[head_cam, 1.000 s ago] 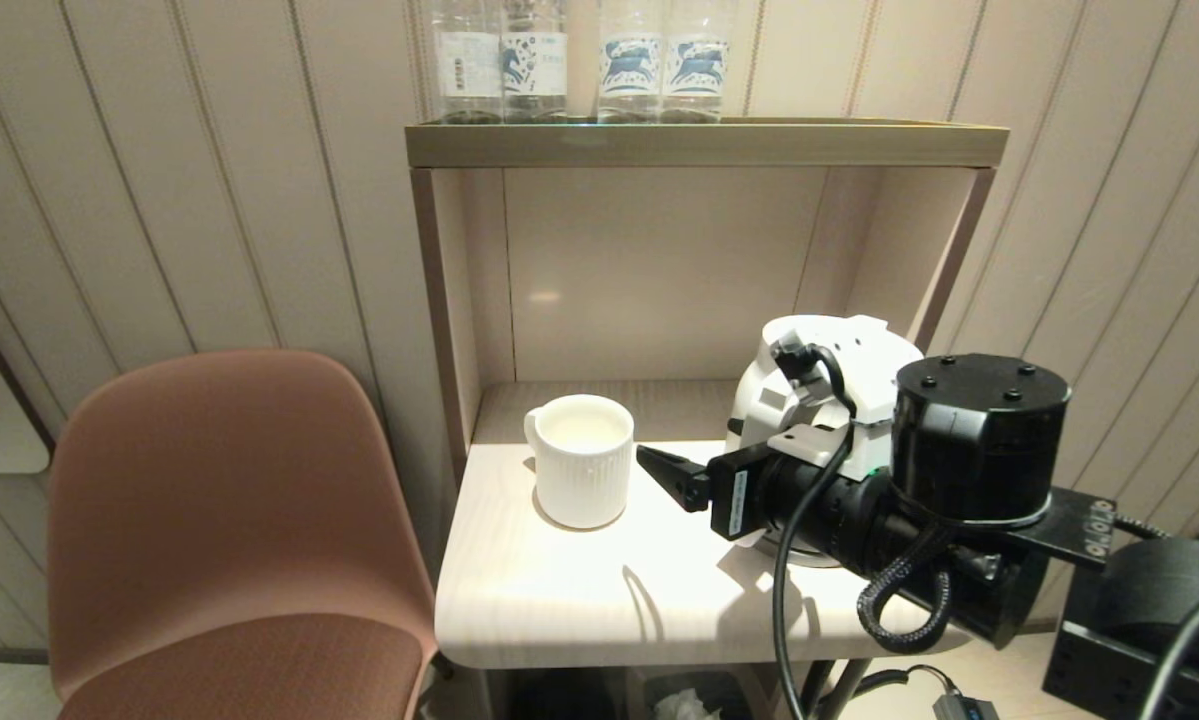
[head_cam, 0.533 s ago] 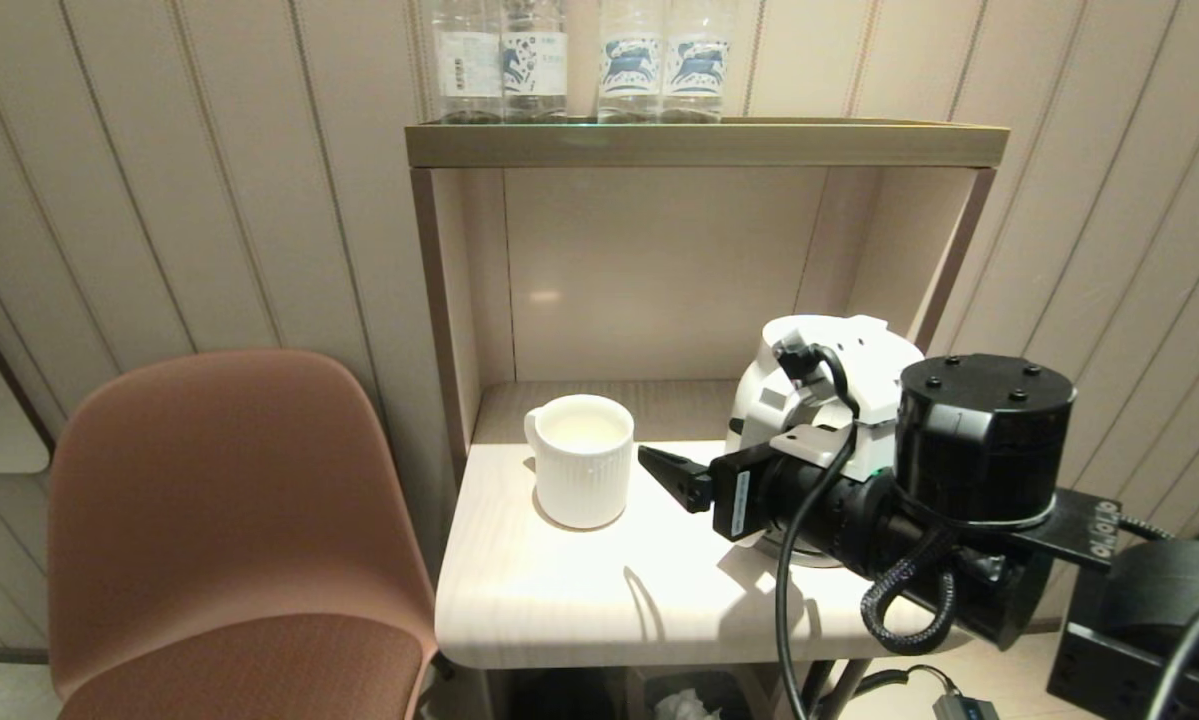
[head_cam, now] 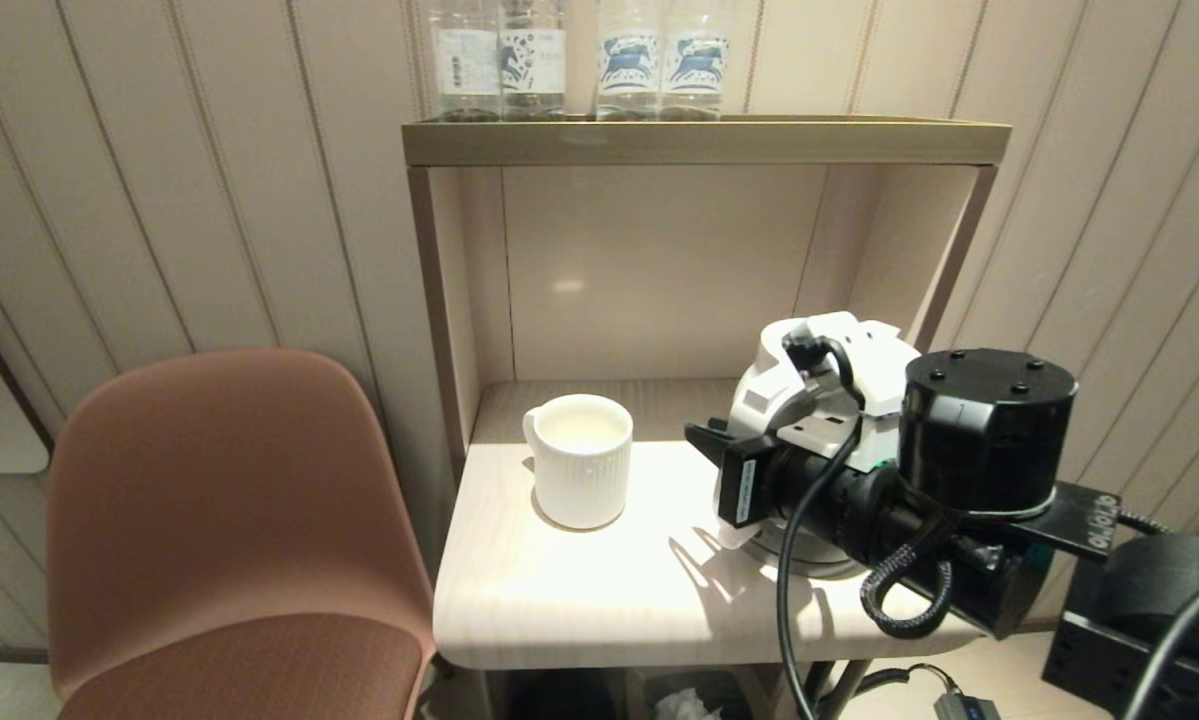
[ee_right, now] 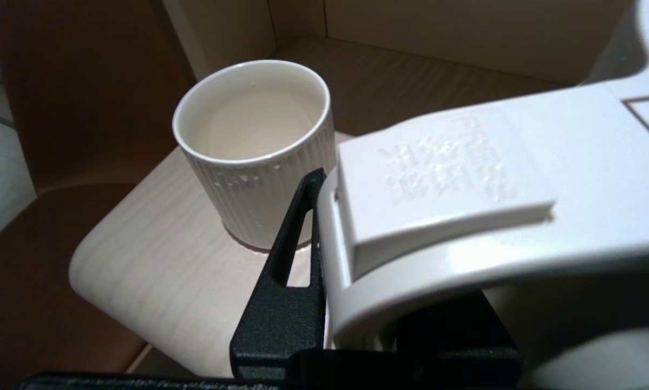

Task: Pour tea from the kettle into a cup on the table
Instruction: Pick up the kettle

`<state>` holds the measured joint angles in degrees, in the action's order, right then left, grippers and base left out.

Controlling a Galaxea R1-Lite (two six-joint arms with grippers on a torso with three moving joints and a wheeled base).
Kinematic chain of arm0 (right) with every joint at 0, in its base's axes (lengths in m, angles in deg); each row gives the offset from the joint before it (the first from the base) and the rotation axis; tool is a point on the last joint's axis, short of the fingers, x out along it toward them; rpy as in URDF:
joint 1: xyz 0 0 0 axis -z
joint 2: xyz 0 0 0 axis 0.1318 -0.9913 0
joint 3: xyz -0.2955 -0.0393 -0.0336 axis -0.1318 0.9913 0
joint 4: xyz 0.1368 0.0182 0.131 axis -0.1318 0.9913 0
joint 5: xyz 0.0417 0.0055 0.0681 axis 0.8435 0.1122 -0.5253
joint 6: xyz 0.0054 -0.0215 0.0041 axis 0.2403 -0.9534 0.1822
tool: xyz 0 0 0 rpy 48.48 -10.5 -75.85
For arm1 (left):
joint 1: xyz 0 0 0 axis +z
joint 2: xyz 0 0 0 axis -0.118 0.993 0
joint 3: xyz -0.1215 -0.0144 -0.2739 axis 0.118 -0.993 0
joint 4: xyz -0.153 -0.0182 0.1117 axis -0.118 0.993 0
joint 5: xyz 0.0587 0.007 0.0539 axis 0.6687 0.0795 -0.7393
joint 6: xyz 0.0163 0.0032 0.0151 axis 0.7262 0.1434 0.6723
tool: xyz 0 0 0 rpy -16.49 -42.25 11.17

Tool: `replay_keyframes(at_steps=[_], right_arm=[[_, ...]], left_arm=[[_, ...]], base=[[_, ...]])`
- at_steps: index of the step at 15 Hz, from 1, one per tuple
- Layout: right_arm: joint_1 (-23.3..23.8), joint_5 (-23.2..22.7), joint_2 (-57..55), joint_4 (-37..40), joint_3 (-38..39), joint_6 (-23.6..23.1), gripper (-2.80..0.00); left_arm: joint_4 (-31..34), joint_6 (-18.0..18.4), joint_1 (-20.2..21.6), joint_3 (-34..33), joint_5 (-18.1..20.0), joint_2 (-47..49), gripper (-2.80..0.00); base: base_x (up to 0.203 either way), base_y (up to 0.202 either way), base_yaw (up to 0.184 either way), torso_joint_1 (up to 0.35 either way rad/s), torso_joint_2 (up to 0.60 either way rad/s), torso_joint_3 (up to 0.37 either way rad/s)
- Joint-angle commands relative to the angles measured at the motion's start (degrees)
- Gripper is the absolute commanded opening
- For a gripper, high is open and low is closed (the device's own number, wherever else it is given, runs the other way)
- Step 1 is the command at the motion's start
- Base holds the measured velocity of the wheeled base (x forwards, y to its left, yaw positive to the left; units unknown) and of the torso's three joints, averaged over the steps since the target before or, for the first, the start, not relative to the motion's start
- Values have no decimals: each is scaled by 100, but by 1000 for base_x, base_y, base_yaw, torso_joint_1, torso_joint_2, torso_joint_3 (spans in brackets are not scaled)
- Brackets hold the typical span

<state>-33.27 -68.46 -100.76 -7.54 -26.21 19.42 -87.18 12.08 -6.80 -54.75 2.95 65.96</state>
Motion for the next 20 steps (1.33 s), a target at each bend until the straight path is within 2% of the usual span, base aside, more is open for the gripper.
replay_keyframes(at_steps=[1,8,14,16,18,20], right_arm=[[6,-21,1,-24,9,17,-280],[16,-21,54,-24,-27,-18,-280],[235,32,203,-6,-71,-730,-280],[293,167,291,11,-82,-997,-280],[315,234,291,11,-106,-1064,-280],[341,437,325,8,-184,-1414,-280]], left_arm=[[-5,-4,2,0,-5,-2,-280],[-5,-4,2,0,-5,-2,-280],[-5,-4,2,0,-5,-2,-280],[-5,-4,-3,0,-1,-2,-280],[-5,-4,-6,0,-5,-2,-280],[4,-4,2,0,-3,-2,-280]], base=[[0,0,0,0,0,0],[0,0,0,0,0,0],[0,0,0,0,0,0],[0,0,0,0,0,0],[0,0,0,0,0,0],[0,0,0,0,0,0]])
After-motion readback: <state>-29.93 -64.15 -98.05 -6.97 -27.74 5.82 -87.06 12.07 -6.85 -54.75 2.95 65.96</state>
